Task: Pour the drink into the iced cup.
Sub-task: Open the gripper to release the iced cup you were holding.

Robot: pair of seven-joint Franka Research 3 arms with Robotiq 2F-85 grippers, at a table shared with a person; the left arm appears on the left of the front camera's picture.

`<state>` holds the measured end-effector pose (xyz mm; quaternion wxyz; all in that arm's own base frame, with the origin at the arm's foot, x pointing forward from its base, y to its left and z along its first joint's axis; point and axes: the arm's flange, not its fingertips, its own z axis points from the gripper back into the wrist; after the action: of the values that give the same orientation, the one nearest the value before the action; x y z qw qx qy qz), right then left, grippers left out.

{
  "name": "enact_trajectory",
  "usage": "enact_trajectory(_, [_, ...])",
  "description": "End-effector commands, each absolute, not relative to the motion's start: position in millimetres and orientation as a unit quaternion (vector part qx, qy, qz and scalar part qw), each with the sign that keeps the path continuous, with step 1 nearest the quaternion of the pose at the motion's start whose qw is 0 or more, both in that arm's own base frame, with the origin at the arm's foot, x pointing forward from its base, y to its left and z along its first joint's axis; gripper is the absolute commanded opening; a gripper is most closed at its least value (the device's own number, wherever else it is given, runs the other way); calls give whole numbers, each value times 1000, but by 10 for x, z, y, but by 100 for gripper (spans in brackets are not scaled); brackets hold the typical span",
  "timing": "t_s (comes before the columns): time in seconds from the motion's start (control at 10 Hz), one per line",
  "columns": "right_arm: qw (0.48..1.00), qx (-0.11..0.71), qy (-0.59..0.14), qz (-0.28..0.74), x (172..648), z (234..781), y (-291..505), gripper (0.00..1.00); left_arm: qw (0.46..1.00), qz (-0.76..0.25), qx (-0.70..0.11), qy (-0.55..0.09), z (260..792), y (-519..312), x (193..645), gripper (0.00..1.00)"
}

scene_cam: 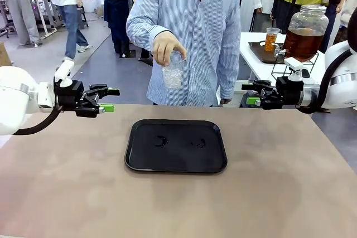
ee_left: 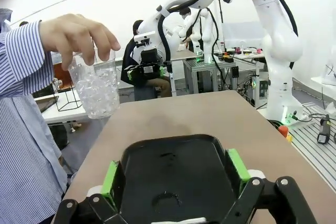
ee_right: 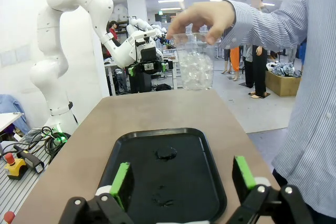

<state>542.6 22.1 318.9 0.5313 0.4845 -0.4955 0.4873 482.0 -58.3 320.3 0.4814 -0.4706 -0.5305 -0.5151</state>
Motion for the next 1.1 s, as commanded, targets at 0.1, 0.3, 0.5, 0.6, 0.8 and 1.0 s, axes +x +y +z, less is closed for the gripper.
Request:
enact_trajectory(0.1, [530, 485, -495, 489, 5435, 3217, 224, 100, 484, -515, -470, -528, 3223, -589, 4831, 100])
enact_trajectory(0.3, [530, 485, -495, 489, 5435, 3217, 224, 100, 484, -515, -470, -528, 3223, -589, 4831, 100])
enact_trajectory(0.5, [530, 485, -495, 489, 5435, 3217, 224, 100, 484, -515, -470, -528, 3223, -589, 4831, 100])
enact_trajectory(0.6, [530, 485, -495, 489, 5435, 3217, 224, 100, 484, -515, -470, -528, 3223, -589, 4831, 100])
enact_trajectory(0.8, [530, 485, -495, 489, 5435, 3217, 224, 100, 484, -515, -470, -528, 3223, -589, 4831, 100])
enact_trajectory(1.0, [530, 485, -495, 489, 5435, 3217, 224, 100, 484, -515, -470, -528, 3223, -589, 4831, 100])
